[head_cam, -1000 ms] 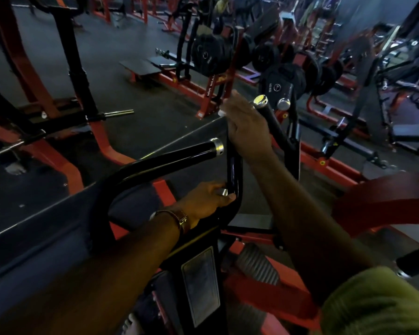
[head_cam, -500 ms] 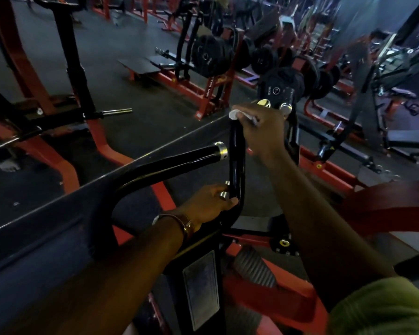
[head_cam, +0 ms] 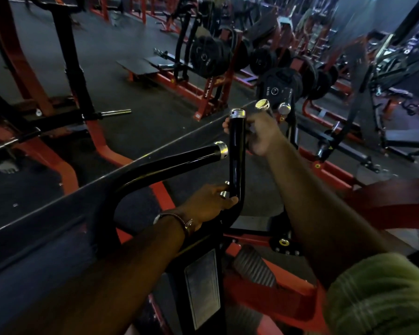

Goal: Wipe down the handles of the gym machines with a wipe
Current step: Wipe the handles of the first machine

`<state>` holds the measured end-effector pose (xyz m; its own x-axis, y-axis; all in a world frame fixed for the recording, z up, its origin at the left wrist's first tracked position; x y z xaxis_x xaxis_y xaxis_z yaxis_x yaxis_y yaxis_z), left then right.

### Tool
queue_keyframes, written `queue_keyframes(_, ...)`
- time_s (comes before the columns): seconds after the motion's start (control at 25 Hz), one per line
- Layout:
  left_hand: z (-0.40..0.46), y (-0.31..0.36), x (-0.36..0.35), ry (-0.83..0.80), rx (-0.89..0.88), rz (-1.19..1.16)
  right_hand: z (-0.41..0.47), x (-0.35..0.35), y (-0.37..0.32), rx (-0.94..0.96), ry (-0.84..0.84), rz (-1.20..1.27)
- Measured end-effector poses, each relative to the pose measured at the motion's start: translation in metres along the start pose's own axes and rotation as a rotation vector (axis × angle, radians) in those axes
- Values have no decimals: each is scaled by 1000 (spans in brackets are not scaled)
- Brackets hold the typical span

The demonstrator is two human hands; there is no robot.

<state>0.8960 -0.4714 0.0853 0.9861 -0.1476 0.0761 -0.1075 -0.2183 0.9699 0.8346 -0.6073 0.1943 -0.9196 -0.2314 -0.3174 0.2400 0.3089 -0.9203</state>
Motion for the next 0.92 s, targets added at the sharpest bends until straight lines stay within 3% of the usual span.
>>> queue_keyframes(0.08, 0, 1, 0, 0, 12, -6, -8, 20, 10, 224, 109, 40)
queue_keyframes(0.2, -1, 1, -1, -2, 27, -3, -41, 27, -25, 798, 355, -454)
queue_keyframes(0.28, -1, 1, -1, -10, 30, -3, -55, -4, -53, 1036, 292, -827)
queue_keyframes(0.36, -2, 2, -1, -21, 30, -7, -47, -44, -67, 1043, 96, -1281)
queue_keyframes(0.44, -3, 3, -3, -29, 28, -9, -22, -66, -67, 797, -87, -1600)
queue_keyframes(0.48, -3, 4, -3, -29, 25, -13, -13, -72, -67, 670, -144, -1633)
queue_keyframes(0.56, -4, 2, -2, -28, 35, -34, 1, -70, -64, 415, -193, -1346)
queue_keyframes(0.68, -1, -1, -1, -22, 37, -34, 1, -41, -32, 63, -124, -465)
queue_keyframes(0.8, 1, -2, -1, -8, 13, -25, -4, -11, -3, 37, -33, 31)
queue_keyframes(0.92, 3, -1, -2, -14, -4, -11, -26, 0, 20, 108, 39, 130)
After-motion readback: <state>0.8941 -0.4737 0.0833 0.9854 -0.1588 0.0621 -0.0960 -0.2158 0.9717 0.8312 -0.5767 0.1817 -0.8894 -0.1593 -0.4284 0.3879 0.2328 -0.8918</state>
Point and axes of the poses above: each hand's wrist, its own z-axis towards the middle knuckle, its own x-axis out of the back of the hand, y = z × x, the point moved 10 cm from there along z, towards the middle knuckle, and after that the axes turned 3 degrees about x, right-handed, at the moved point
